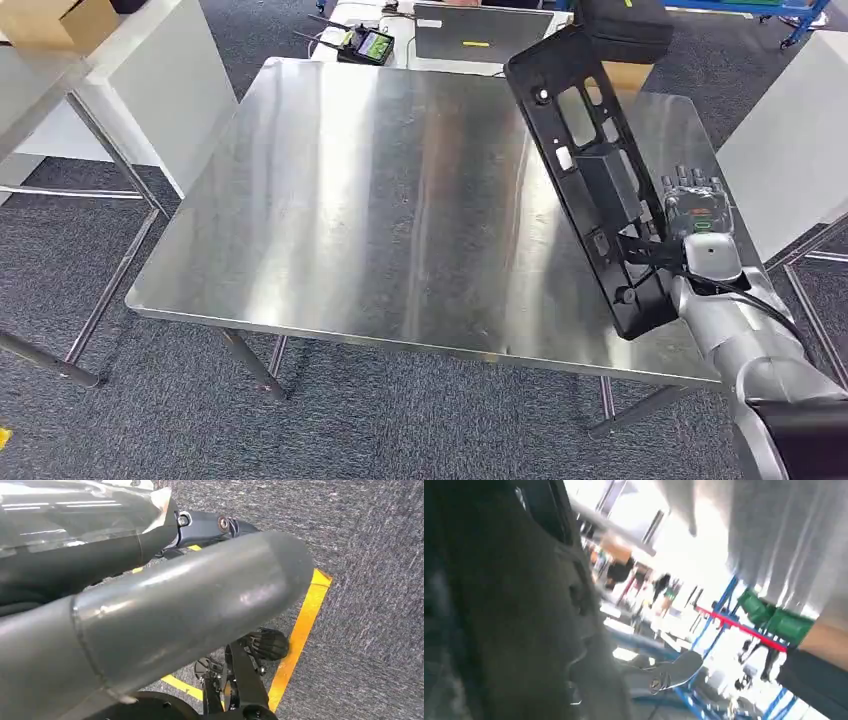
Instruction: Take the parts from the cabinet and place them on the table.
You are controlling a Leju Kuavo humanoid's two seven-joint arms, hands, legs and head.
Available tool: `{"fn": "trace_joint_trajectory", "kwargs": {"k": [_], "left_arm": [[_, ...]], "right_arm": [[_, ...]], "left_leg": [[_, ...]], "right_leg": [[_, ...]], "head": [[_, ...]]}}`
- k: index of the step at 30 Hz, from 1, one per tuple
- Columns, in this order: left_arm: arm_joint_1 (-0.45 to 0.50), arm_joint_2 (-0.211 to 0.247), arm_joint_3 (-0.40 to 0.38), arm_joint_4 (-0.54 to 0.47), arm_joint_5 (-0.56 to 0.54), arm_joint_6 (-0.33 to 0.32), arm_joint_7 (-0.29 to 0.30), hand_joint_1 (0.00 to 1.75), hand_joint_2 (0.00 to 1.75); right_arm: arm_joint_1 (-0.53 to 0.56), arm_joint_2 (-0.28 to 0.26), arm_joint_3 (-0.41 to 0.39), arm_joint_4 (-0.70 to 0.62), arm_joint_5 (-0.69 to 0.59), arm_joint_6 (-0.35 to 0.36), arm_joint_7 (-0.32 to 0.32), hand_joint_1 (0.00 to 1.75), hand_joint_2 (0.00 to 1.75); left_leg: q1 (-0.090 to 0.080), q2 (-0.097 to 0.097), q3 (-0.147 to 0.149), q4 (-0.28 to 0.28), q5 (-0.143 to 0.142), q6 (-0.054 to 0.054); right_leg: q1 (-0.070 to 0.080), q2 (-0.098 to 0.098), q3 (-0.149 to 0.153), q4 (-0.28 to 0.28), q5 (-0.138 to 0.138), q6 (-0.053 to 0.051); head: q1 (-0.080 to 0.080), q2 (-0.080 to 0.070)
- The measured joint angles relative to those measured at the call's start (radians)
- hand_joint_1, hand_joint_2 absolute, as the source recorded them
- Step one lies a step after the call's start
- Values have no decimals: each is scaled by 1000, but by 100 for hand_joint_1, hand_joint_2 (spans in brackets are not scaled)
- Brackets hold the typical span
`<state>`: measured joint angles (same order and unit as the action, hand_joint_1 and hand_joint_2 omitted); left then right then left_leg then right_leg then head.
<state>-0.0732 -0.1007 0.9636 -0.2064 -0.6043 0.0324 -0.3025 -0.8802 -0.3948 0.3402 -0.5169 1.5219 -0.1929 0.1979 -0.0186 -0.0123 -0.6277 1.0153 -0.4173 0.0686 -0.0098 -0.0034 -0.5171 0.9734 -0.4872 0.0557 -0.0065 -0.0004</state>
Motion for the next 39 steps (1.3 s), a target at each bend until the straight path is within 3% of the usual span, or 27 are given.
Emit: {"fn": "trace_joint_trajectory", "kwargs": {"k": [4, 11, 15, 23, 29, 32, 34, 39], "left_arm": [[0, 0, 0, 0, -13, 0, 0, 0, 0], [-1, 0, 0, 0, -38, 5, 5, 0, 0], [-3, 0, 0, 0, -59, 8, 8, 0, 0], [-4, 0, 0, 0, -82, 1, 9, 0, 0], [-9, 0, 5, -1, -87, 0, 9, 0, 0], [-10, 0, 19, -2, -87, -1, 8, 0, 0], [-10, 0, 31, -2, -87, -1, 7, 0, 0], [-10, 0, 64, -2, -86, -1, 4, 0, 0]], "right_arm": [[-17, -22, 114, -8, 44, -73, 98, 0, 175], [-73, -43, 452, -8, 47, -185, 342, 0, 175], [-116, -48, 659, -10, 47, -196, 470, 0, 175], [-198, -90, 886, -107, 47, -230, 500, 0, 175], [-282, -80, 1033, -274, 47, -128, 500, 0, 175], [-264, -53, 1052, -302, 47, -140, 496, 0, 175], [-222, -21, 1005, -276, 47, -171, 436, 0, 175], [-95, 28, 652, -244, 46, -196, 272, 0, 175]], "left_leg": [[0, -1, 0, 0, 0, 0], [0, 0, 0, 0, 0, 0], [0, 1, 0, 0, 0, 0], [0, 1, -1, 0, 0, 0], [2, 3, 0, 0, 0, 0], [2, 2, 0, 0, 0, -1], [3, 2, 1, 0, 0, -1], [2, -3, -2, 0, 0, 0]], "right_leg": [[0, 0, 0, 0, 0, 0], [0, 0, 0, 0, 0, 0], [0, 1, 0, 0, 0, 0], [0, 1, 0, 0, 0, 0], [0, 3, -1, 0, 0, 0], [1, 2, -1, 0, 0, 0], [1, 2, -1, 0, 0, 0], [1, -1, -1, 0, 0, 0]], "head": [[0, 0], [0, 0], [0, 0], [0, 0], [0, 0], [-1, 0], [0, 0], [0, 0]]}}
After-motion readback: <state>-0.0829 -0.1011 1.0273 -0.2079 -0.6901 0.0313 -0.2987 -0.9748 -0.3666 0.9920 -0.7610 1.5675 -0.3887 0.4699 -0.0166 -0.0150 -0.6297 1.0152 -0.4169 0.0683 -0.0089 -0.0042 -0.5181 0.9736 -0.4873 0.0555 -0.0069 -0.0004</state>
